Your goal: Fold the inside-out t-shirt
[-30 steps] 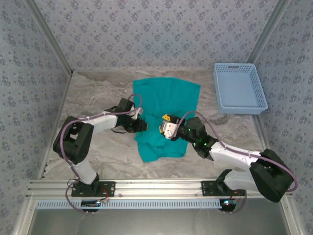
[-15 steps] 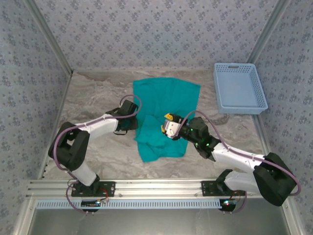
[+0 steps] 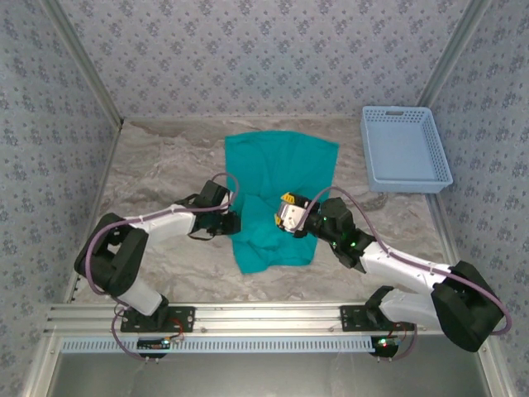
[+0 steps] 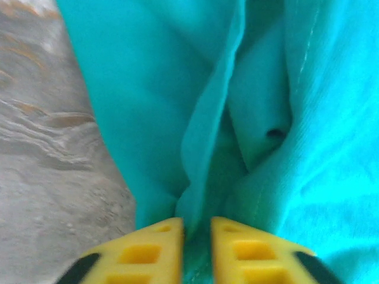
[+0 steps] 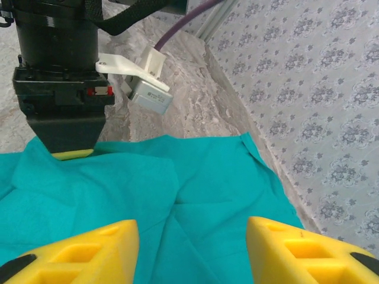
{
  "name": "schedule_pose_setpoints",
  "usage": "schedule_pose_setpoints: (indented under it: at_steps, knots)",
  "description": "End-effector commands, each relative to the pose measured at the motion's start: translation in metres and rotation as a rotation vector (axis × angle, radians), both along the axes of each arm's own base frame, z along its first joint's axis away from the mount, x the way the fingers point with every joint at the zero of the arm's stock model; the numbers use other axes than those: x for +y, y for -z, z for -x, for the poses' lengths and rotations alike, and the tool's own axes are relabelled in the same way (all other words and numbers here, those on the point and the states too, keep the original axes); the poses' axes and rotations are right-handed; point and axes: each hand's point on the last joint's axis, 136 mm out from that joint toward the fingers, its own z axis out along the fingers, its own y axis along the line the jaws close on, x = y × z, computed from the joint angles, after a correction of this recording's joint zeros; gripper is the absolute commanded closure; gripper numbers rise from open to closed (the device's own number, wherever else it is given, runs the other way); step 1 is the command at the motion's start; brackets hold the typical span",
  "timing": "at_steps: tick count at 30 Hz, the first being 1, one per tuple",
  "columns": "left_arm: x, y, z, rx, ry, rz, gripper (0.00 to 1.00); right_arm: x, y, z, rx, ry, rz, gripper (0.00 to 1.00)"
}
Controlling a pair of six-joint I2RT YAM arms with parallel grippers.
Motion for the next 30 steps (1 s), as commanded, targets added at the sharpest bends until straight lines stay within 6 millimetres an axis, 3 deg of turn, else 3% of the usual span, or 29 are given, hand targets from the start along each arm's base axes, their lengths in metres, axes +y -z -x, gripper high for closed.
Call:
schedule_pose_setpoints:
  at_steps: [1, 7, 10, 12, 22, 28, 30]
  knots:
    - [-0.005, 0.016, 0.019, 0.082, 0.036, 0.018, 0.88, 0.002, -0.011, -0.001, 0.011, -0.005, -0.031, 0.48]
    - [0.016, 0.023, 0.024, 0.043, -0.029, -0.104, 0.83, 0.001, -0.012, 0.001, 0.016, -0.004, -0.028, 0.47]
    - [0.021, 0.018, 0.024, 0.015, -0.047, -0.105, 0.92, 0.000, -0.012, 0.002, 0.014, -0.004, -0.023, 0.47]
    - [0.025, 0.009, 0.023, -0.027, -0.070, -0.094, 1.00, 0.000, -0.012, 0.002, 0.014, -0.002, -0.021, 0.47]
    - [0.052, -0.032, 0.020, -0.260, -0.236, 0.011, 1.00, -0.001, -0.009, 0.002, 0.012, -0.004, -0.009, 0.47]
    - [0.038, -0.037, 0.028, -0.259, -0.122, 0.099, 0.99, 0.005, -0.004, 0.005, 0.039, -0.032, 0.003, 0.45]
    - [0.034, -0.034, 0.030, -0.222, -0.097, 0.104, 0.92, 0.009, 0.002, 0.008, 0.073, -0.060, 0.019, 0.45]
